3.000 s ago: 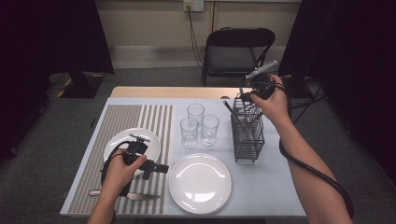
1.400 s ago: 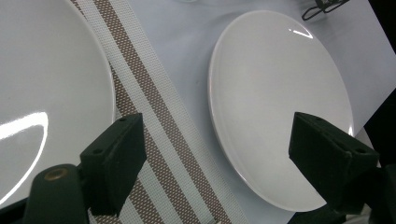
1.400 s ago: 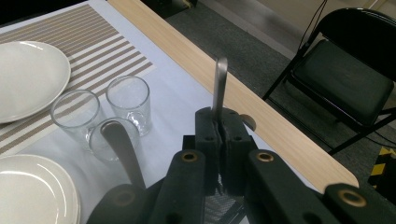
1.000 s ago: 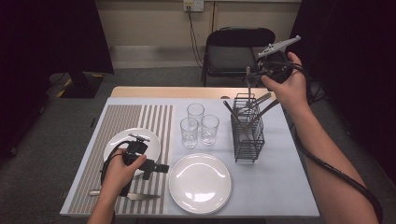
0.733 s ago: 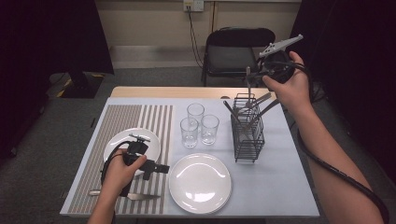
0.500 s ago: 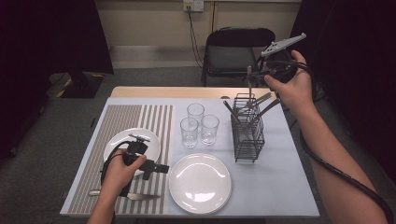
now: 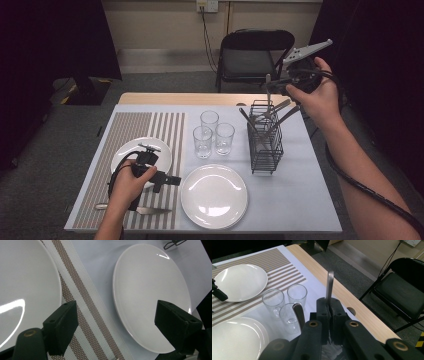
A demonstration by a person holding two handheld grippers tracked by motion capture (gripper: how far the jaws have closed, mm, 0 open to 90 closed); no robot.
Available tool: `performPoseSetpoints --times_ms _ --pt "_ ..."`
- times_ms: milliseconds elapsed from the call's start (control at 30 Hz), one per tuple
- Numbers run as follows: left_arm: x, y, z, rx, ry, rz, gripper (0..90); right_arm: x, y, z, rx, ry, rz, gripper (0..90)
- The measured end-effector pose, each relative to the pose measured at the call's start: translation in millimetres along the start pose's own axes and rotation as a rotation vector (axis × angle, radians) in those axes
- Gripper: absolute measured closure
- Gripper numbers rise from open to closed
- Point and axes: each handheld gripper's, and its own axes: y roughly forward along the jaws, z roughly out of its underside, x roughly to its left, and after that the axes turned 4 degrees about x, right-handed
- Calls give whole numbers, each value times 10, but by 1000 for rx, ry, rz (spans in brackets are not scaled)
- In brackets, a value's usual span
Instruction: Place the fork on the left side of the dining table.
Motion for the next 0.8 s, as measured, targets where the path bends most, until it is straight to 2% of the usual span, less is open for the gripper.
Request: performPoseSetpoints --times_ms 167,200,233,800 --pt "2 -8 0 -3 0 3 188 21 -26 18 -6 -6 -15 881" --pt "-10 1 1 -16 -20 8 188 27 -30 22 -7 -6 -17 881" --pt "6 -10 -1 -2 1 8 188 30 -33 24 -9 -7 -20 881" --pt "-10 -25 2 -6 0 3 188 154 -99 21 -36 -39 -57 881"
